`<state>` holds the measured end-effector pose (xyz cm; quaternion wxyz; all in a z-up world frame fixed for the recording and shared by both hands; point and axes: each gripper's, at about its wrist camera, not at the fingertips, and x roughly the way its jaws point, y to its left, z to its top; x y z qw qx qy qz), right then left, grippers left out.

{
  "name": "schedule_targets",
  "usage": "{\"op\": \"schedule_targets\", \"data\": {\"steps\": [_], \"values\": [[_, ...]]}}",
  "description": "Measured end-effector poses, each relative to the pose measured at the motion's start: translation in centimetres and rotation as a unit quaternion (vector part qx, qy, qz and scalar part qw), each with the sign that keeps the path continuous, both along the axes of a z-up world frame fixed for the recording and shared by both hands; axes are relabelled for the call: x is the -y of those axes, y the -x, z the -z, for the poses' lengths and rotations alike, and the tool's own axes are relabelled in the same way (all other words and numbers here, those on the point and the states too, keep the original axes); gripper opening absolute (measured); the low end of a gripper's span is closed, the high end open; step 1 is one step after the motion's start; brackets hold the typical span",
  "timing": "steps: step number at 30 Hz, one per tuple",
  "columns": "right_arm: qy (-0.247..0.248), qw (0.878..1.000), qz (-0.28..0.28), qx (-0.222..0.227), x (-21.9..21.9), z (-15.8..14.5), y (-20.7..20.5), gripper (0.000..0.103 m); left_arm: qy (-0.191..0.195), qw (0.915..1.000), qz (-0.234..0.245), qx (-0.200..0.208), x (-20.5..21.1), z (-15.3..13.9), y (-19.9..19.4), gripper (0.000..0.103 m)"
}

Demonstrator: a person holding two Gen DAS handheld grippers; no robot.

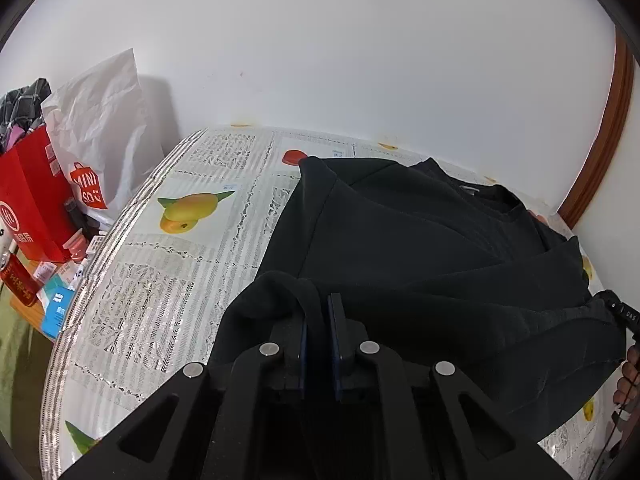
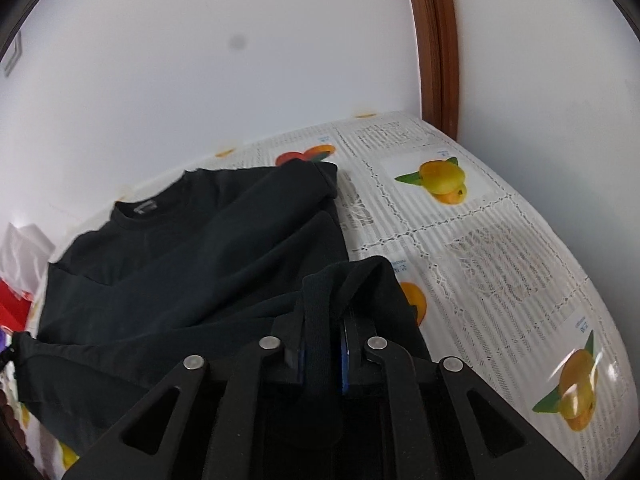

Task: Fold small clothes
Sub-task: 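Lay the lifted hem over toward the collar and open both grippers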

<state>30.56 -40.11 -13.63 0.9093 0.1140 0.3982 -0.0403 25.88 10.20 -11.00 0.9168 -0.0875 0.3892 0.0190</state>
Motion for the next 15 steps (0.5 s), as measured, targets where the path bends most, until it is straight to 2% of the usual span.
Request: {"op": "schedule_targets", "data": {"steps": [3,4,6,10,12,15], "values": [[0.011,1.000,-0.007,-0.004,-0.2,-0.5,0.4,0.025,0.009,0.9999,0.006,-0.001,-0.2,-0.3,0.3,0.011],[0.012,1.000,-0.013,-0.005,-0.2,-0.8,0.7,0.028,0.018,0.9998,0.011,0.000,-0.4,-0.5,0.5,0.015],[0.008,0.999,-0.032,-0.003,-0.1,-1.8,1.8,0.045,0.039,0.9990,0.023,-0.002,-0.9,-0.9,0.9,0.023],[0.002,0.999,-0.039,0.020,1.2,-3.7,4.9,0.048,0.066,0.9976,0.021,0.004,-2.5,-1.7,3.3,0.048],[0.000,0.999,-0.018,0.031,2.8,-4.5,6.4,0.048,0.074,0.9968,0.020,0.019,-3.6,-1.9,4.8,0.049],[0.000,1.000,0.014,0.022,4.8,-4.2,7.8,0.048,0.070,0.9974,0.008,0.016,-5.0,-1.4,6.2,0.055]]}}
